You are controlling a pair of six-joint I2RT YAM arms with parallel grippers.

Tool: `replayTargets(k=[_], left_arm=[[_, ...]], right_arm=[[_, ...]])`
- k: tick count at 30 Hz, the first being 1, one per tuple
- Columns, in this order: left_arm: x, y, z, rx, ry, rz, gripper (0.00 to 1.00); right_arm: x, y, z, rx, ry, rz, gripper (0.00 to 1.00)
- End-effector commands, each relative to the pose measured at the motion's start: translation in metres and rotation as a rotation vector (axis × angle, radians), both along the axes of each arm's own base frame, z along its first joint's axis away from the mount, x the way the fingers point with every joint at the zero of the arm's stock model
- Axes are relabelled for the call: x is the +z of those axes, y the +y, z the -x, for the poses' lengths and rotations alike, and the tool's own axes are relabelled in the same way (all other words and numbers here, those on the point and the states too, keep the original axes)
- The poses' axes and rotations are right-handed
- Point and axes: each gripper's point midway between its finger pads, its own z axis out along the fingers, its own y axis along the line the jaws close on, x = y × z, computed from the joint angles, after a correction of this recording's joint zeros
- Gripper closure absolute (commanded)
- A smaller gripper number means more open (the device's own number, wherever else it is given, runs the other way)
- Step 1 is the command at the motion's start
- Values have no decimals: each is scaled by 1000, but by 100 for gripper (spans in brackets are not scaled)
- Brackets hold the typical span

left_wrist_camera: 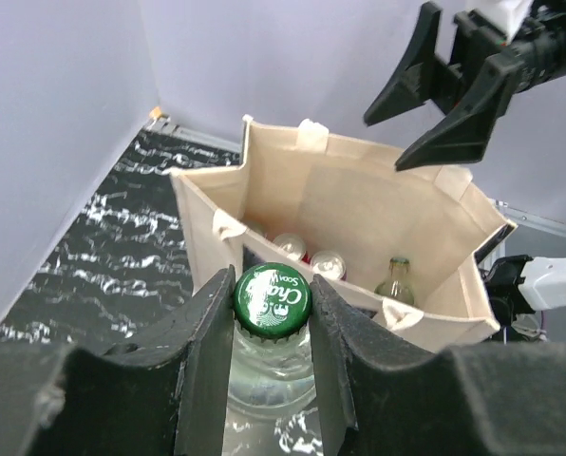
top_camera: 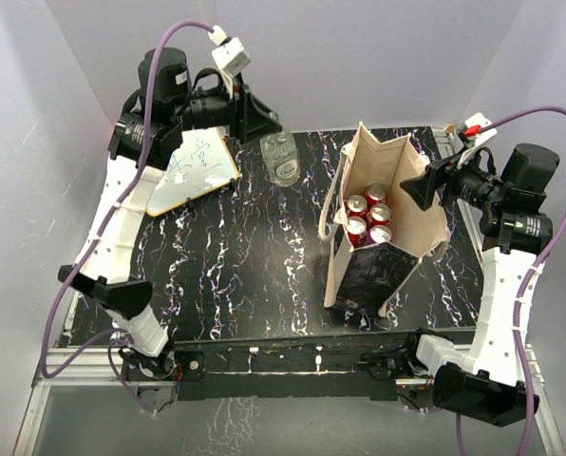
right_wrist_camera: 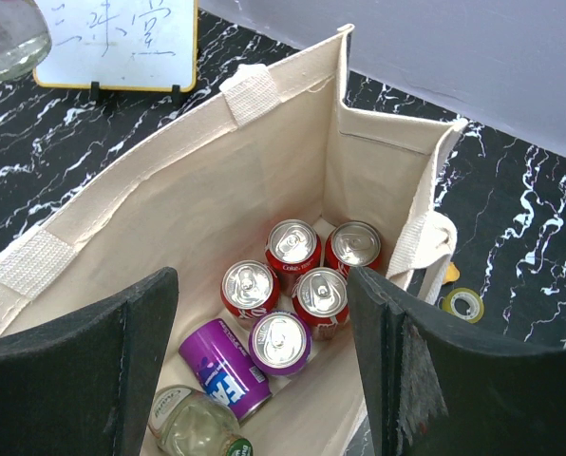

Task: Place the beverage into the canvas bag
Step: Place the drink in the canvas bag.

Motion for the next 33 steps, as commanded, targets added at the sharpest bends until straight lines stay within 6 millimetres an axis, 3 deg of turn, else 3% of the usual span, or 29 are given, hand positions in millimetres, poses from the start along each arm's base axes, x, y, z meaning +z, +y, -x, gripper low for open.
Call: replayTargets(k=[1, 4, 9, 14, 25, 33], left_arm=[[67, -35, 45, -82, -176, 128, 100], [73, -60, 57, -112, -192, 151, 100], [91, -83, 77, -142, -248, 203, 100], [86, -115, 98, -204, -277, 202, 100], [31, -174, 97, -273, -235, 132, 100], [-32, -184, 122, -384, -99, 6, 100]], right_arm=[[13, -8, 1, -24, -55, -13, 26], [11, -16, 2, -55, -54, -12, 26], [5, -24, 3, -83, -42, -22, 26], [0, -29, 5, -105, -36, -30, 26], [1, -30, 10, -117, -42, -31, 26], [3, -29, 12, -113, -42, -26, 26]])
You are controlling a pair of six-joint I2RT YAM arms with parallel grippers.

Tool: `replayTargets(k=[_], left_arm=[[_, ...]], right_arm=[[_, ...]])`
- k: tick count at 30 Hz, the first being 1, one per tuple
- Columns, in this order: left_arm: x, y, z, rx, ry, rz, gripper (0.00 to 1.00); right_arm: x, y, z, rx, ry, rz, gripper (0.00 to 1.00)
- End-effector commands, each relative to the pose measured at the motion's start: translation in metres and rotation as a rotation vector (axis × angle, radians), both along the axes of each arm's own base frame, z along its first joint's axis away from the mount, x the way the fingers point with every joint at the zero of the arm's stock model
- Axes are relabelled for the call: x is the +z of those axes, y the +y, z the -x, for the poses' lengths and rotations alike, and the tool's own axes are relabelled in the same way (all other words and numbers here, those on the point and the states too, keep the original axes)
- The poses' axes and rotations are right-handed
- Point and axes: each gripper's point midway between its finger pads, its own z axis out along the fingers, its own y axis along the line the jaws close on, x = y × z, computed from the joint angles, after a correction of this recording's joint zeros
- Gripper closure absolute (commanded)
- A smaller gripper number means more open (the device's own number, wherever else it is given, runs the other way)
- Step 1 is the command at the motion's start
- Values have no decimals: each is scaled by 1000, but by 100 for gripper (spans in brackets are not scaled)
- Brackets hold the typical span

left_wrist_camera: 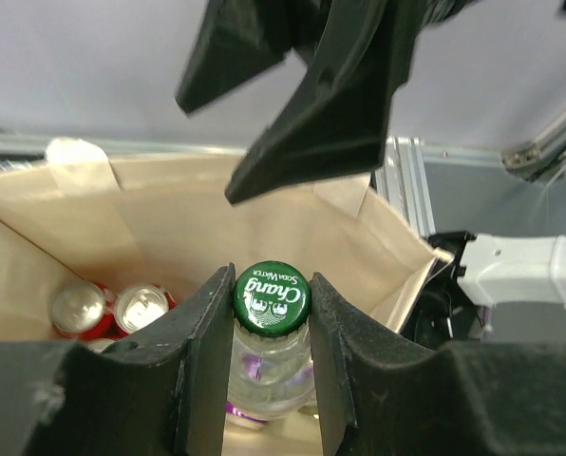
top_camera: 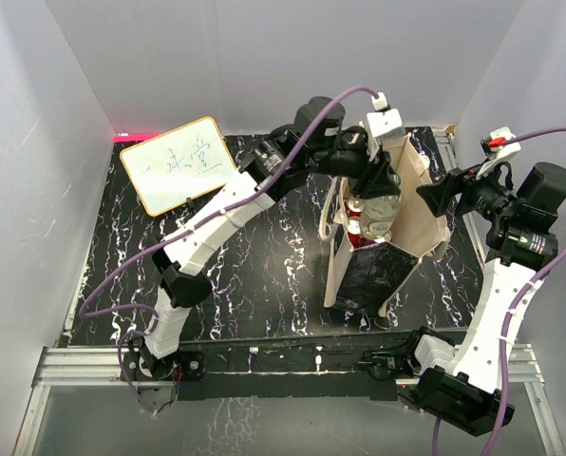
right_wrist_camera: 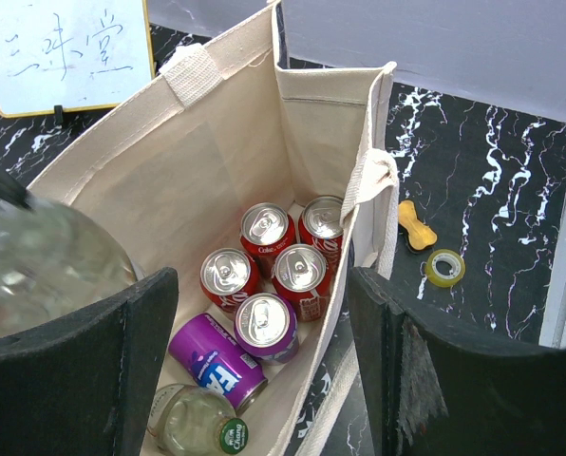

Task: Place the beverage into the canvas bag
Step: Place the drink in the canvas bag.

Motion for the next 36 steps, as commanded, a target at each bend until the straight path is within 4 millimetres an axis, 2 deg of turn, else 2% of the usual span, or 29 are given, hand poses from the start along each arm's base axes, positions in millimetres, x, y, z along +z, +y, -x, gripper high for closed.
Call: replayTargets(k=[1, 6, 15, 31, 36], left_arm=[[51, 15, 37, -87, -72, 125, 100], [23, 11, 41, -108, -43, 69, 100], [-7, 13, 50, -141, 32, 9, 100], [-14, 23, 79, -257, 146, -9, 100], [-33, 24, 75, -237, 147, -46, 100]], right_arm=[[12, 2, 2, 14, -49, 21, 26], [9, 4, 2, 23, -49, 15, 26], [7, 7, 5, 37, -49, 10, 26], [4, 7, 5, 41, -48, 6, 26], [3, 7, 4, 43, -48, 5, 26]])
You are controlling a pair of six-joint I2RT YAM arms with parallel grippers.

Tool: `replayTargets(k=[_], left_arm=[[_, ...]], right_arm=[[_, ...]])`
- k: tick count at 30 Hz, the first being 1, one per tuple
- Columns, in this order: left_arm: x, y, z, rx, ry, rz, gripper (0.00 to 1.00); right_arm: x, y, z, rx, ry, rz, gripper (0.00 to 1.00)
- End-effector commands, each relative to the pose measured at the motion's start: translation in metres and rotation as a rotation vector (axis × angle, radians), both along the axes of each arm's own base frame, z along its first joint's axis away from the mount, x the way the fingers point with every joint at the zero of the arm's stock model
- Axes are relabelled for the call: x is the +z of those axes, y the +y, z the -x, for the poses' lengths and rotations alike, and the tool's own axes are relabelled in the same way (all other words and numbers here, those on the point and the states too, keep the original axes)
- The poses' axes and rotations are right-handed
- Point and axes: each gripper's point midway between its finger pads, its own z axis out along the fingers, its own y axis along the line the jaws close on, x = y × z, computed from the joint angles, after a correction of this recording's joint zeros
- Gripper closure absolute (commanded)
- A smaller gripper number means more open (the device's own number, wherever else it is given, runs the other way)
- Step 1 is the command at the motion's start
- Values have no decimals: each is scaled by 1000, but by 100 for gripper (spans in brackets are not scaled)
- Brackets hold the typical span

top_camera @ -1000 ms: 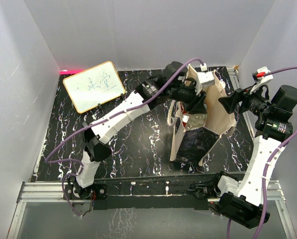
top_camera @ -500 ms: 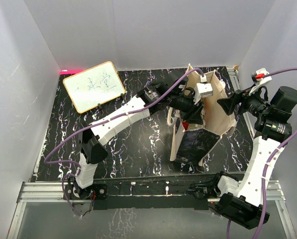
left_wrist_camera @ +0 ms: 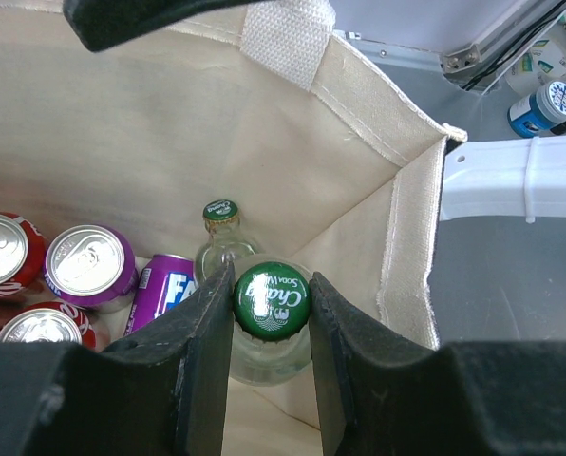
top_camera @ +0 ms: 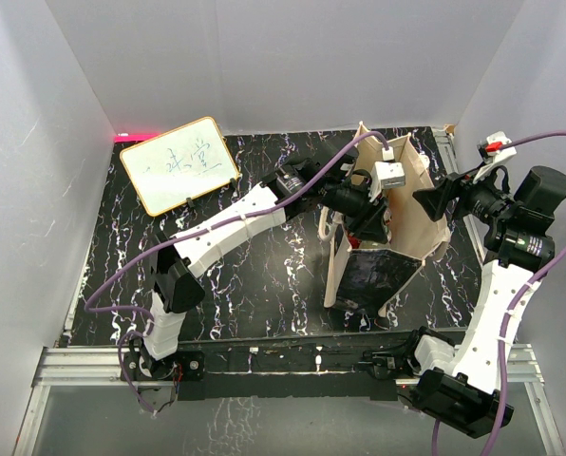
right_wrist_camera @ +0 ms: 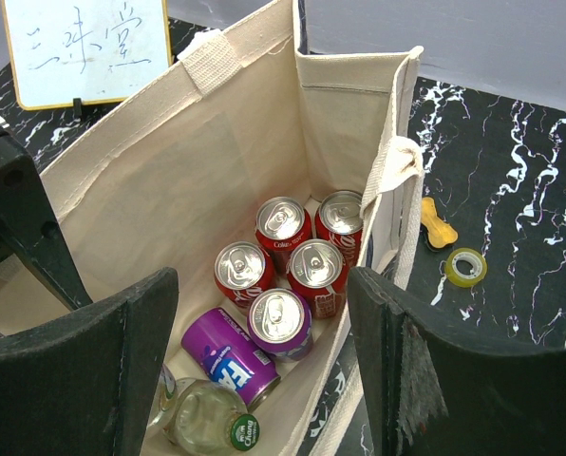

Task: Place the beverage into the canvas bag
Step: Place the drink in the canvas bag.

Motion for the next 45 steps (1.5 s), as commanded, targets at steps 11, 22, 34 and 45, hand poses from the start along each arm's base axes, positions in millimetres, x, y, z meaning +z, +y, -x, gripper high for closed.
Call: replayTargets(k=[11, 22, 34, 45], left_arm=[[30, 21, 28, -96, -42, 80, 100], [1, 19, 33, -165, -42, 8, 100], [-35, 12, 47, -249, -18, -91, 100], [-54, 8, 67, -379, -42, -92, 100]], right_arm=[[9, 1, 1, 11, -58, 23, 26], [10, 3, 1, 17, -62, 19, 26], [5, 5, 5, 17, -61, 16, 26], [4, 5, 6, 15, -64, 21, 25]])
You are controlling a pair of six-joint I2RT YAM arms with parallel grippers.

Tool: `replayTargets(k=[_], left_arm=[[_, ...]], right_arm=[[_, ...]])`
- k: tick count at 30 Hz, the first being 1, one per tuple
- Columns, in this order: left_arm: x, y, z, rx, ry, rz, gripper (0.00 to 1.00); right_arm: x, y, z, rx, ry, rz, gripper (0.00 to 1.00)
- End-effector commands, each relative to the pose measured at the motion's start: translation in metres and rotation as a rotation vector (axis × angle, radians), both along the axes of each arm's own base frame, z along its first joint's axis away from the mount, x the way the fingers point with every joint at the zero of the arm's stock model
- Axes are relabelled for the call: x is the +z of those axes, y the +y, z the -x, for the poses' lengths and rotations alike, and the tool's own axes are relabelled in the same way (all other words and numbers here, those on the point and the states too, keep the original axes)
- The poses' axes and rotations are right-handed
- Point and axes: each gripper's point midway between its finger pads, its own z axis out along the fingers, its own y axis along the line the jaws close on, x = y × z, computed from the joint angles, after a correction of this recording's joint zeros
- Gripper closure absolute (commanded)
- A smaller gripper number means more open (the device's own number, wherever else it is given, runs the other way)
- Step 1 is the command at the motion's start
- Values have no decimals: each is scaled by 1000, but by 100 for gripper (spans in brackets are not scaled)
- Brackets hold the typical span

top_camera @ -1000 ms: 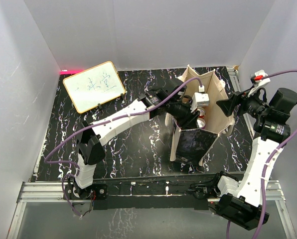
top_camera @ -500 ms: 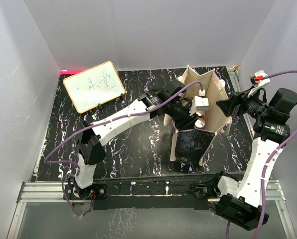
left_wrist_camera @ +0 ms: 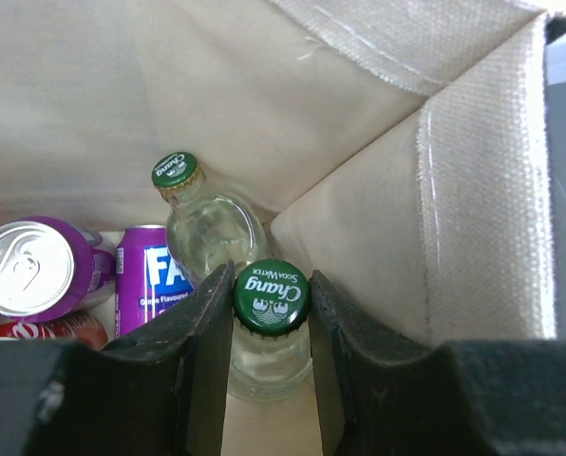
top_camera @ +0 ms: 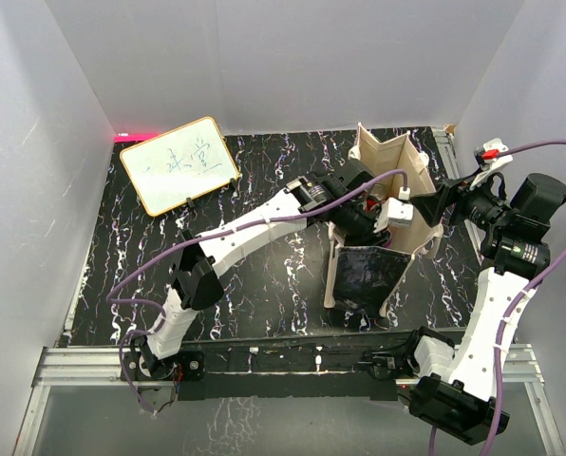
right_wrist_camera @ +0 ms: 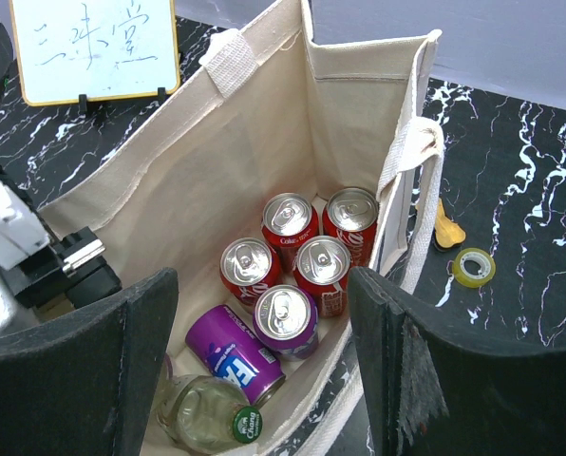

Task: Place the beverage into the canvas bag
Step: Place the drink in the canvas bag.

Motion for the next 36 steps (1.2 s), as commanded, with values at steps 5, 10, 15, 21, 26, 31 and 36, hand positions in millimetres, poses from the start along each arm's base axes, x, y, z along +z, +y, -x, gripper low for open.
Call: replayTargets(k=[5, 10, 15, 21, 26, 31, 36], left_arm=[[9, 8, 53, -197, 62, 123, 100], [3, 4, 59, -241, 61, 168, 100], [0, -3, 60, -257, 83, 178, 100], [-10, 0, 66, -298, 103, 147, 100], [-29, 12, 68, -333, 80, 100, 100], [-49, 22, 70, -373, 67, 49, 99], [-62, 20, 65, -364, 64, 6, 96]], right_arm=[[10, 0, 0, 3, -52, 22, 25], [9, 0, 0, 1, -53, 24, 25], [9, 0, 0, 2, -54, 23, 25], [8, -1, 0, 1, -53, 25, 25], [7, -1, -1, 2, -51, 24, 25], [7, 0, -1, 6, -50, 22, 25], [8, -1, -1, 6, -50, 22, 25]])
